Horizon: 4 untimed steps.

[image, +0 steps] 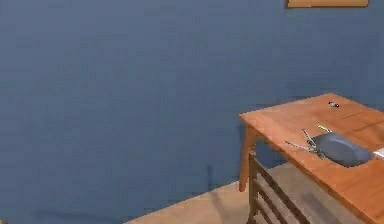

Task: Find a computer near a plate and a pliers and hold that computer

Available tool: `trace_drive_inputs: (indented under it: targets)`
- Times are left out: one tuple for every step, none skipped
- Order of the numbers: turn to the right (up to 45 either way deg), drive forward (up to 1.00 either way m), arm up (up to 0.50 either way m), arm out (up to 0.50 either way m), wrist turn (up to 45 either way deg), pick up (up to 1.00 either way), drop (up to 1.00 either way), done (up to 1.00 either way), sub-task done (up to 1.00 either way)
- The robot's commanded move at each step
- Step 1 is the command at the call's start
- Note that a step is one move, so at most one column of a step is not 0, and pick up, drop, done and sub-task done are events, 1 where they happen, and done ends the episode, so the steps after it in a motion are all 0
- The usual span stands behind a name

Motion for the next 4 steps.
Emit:
trace_drive_inputs:
  targets:
    - [-18.0,0.0,0.0,0.0,0.0,0.0,0.0,0.0,0.0]
    - [45.0,0.0,0.0,0.0,0.0,0.0,0.0,0.0,0.0]
    - [45.0,0.0,0.0,0.0,0.0,0.0,0.0,0.0,0.0]
    - [33.0,0.0,0.0,0.0,0.0,0.0,0.0,0.0,0.0]
